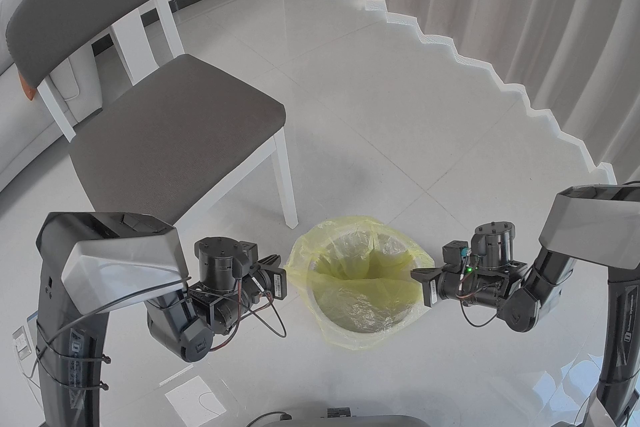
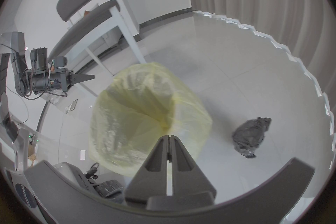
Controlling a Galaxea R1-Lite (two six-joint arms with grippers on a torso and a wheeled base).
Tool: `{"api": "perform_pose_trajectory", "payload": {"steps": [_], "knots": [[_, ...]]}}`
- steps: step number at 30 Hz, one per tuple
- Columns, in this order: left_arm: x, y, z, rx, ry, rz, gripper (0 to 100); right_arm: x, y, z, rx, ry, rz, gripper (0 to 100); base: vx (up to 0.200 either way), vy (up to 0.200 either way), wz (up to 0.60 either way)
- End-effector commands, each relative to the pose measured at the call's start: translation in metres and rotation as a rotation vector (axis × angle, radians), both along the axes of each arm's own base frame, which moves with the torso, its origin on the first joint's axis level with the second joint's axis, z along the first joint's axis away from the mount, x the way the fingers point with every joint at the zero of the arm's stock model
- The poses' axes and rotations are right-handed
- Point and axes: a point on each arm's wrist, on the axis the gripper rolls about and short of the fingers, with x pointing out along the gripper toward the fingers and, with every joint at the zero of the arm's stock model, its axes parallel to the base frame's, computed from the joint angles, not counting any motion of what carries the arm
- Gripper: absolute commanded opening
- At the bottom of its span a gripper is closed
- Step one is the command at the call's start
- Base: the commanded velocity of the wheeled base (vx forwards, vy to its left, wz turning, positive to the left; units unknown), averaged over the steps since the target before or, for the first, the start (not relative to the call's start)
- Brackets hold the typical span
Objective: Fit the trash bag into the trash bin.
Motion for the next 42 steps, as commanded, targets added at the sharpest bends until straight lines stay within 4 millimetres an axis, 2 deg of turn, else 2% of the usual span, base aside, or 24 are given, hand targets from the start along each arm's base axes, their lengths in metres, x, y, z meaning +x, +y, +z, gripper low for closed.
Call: {"api": "perform_pose_trajectory", "payload": {"steps": [1, 6, 13, 18, 21, 25, 38, 42], "knots": [[-0.017, 0.003, 0.023, -0.008, -0.043, -0.018, 0, 0.015, 0.03, 0.006, 0.028, -0.002, 0.043, 0, 0.0, 0.0, 0.0], [-0.034, 0.007, 0.037, -0.007, -0.058, -0.034, 0, 0.033, 0.056, 0.014, 0.06, 0.054, 0.056, 0, 0.0, 0.0, 0.0], [-0.042, 0.013, 0.035, -0.015, -0.073, -0.029, 0, 0.059, 0.088, 0.02, 0.148, 0.154, 0.023, 0, 0.0, 0.0, 0.0], [-0.046, 0.017, 0.032, -0.015, -0.075, -0.025, 0, 0.067, 0.105, 0.025, 0.199, 0.232, 0.0, 0, 0.0, 0.0, 0.0], [-0.046, 0.018, 0.031, -0.015, -0.075, -0.022, 0, 0.068, 0.106, 0.023, 0.191, 0.245, -0.001, 0, 0.0, 0.0, 0.0], [-0.046, 0.017, 0.031, -0.016, -0.074, -0.023, 0, 0.065, 0.106, 0.009, 0.17, 0.283, -0.004, 0, 0.0, 0.0, 0.0], [-0.046, 0.018, 0.025, -0.026, -0.08, -0.019, 0, 0.076, 0.091, -0.024, 0.098, 0.33, -0.025, 0, 0.0, 0.0, 0.0], [-0.046, 0.018, 0.023, -0.024, -0.074, -0.019, 0, 0.073, 0.09, -0.028, 0.066, 0.369, -0.022, 0, 0.0, 0.0, 0.0]]}}
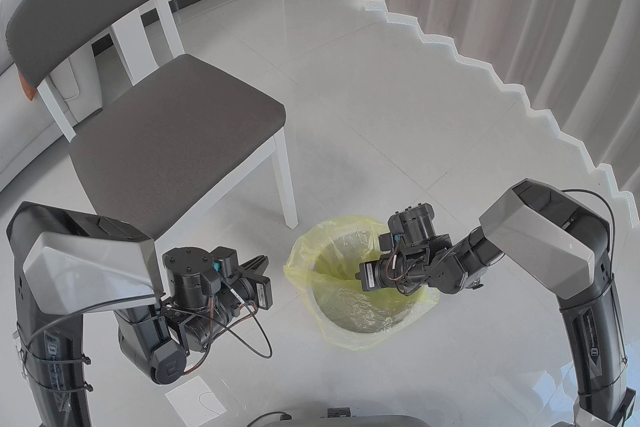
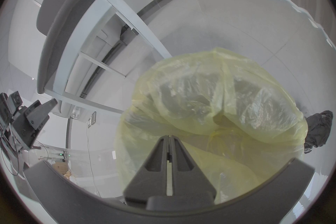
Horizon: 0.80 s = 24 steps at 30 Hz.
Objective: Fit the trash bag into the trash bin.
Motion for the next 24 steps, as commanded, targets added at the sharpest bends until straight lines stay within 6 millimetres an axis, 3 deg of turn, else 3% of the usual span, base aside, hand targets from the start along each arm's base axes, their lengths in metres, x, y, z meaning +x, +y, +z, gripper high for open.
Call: {"api": "perform_pose_trajectory", "payload": {"steps": [1, 5, 14, 24], "knots": [[0.0, 0.0, -0.004, 0.005, 0.011, -0.001, 0, -0.001, 0.0, -0.009, -0.022, 0.027, 0.009, 0, 0.0, 0.0, 0.0], [0.0, 0.0, -0.004, 0.002, 0.011, -0.001, 0, -0.008, 0.001, -0.011, -0.046, 0.047, 0.034, 0, 0.0, 0.0, 0.0], [-0.002, 0.001, -0.011, -0.006, 0.011, -0.002, 0, -0.056, 0.006, -0.012, -0.112, 0.122, 0.133, 0, 0.0, 0.0, 0.0], [-0.002, -0.001, -0.015, -0.003, 0.02, -0.004, 0, -0.074, 0.025, -0.007, -0.098, 0.077, 0.189, 0, 0.0, 0.0, 0.0]]}}
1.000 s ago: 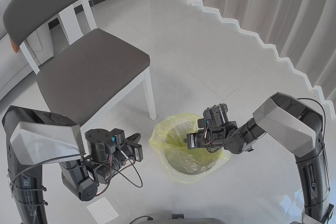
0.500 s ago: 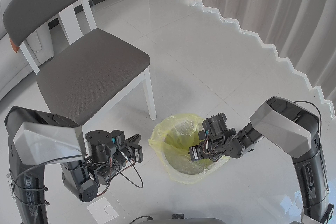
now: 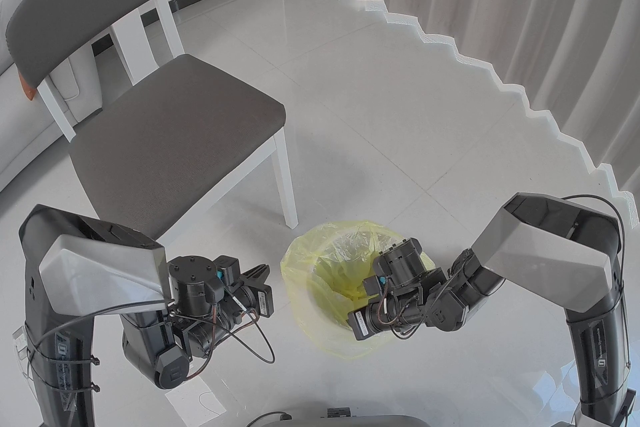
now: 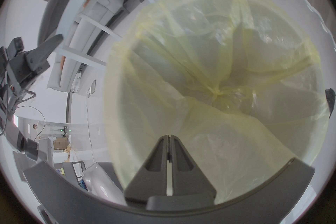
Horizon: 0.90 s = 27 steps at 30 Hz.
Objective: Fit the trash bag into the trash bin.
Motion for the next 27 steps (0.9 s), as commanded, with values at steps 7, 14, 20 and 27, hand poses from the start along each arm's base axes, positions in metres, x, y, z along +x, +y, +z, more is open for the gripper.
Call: {"api": "perform_pose_trajectory", "payload": {"steps": [7, 14, 20, 27], "knots": [[-0.002, -0.003, -0.011, -0.007, 0.028, -0.009, 0, -0.006, 0.004, 0.002, -0.005, -0.002, 0.01, 0, 0.0, 0.0, 0.0], [-0.017, -0.024, -0.026, -0.079, 0.132, -0.106, 0, -0.013, -0.009, 0.024, 0.048, -0.075, -0.018, 0, 0.0, 0.0, 0.0], [-0.028, -0.043, -0.034, -0.079, 0.158, -0.206, 0, -0.018, -0.036, 0.056, 0.093, -0.147, -0.072, 0, 0.0, 0.0, 0.0], [-0.015, -0.057, -0.062, -0.04, 0.194, -0.211, 0, -0.016, -0.086, 0.087, 0.117, -0.205, -0.195, 0, 0.0, 0.0, 0.0]]}}
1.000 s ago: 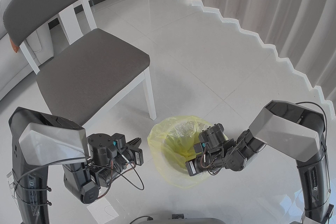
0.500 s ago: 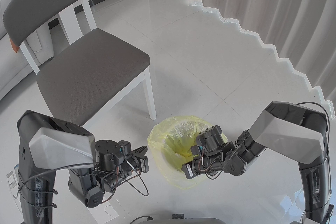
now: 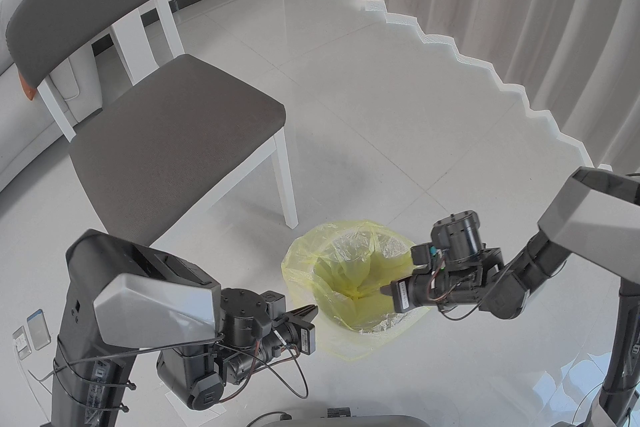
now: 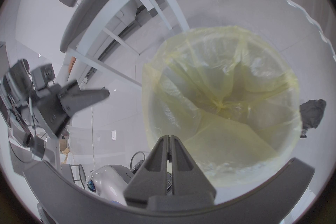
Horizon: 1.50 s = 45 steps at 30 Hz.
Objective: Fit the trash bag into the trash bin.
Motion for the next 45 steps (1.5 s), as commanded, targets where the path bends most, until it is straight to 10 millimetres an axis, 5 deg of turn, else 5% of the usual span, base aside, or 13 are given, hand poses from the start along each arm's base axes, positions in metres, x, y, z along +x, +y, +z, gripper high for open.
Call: {"api": "perform_pose_trajectory", "payload": {"steps": [1, 9, 17, 33, 38, 45], "knots": [[0.009, -0.009, -0.029, 0.043, 0.04, -0.011, 0, -0.003, -0.04, 0.034, 0.035, -0.065, -0.092, 0, 0.0, 0.0, 0.0], [0.03, -0.021, -0.041, 0.056, 0.052, -0.001, 0, -0.012, -0.078, 0.043, 0.055, -0.082, -0.17, 0, 0.0, 0.0, 0.0], [0.038, -0.024, -0.043, 0.103, 0.058, -0.005, 0, -0.013, -0.089, 0.038, 0.058, -0.094, -0.194, 0, 0.0, 0.0, 0.0], [0.045, -0.017, -0.004, 0.024, -0.026, 0.03, 0, -0.007, -0.096, 0.04, 0.063, -0.103, -0.218, 0, 0.0, 0.0, 0.0], [0.086, -0.013, 0.005, -0.031, -0.097, 0.127, 0, 0.014, -0.096, 0.037, 0.074, -0.123, -0.234, 0, 0.0, 0.0, 0.0], [0.136, -0.021, 0.004, -0.057, -0.078, 0.196, 0, 0.01, -0.097, 0.036, 0.07, -0.115, -0.234, 0, 0.0, 0.0, 0.0]]}}
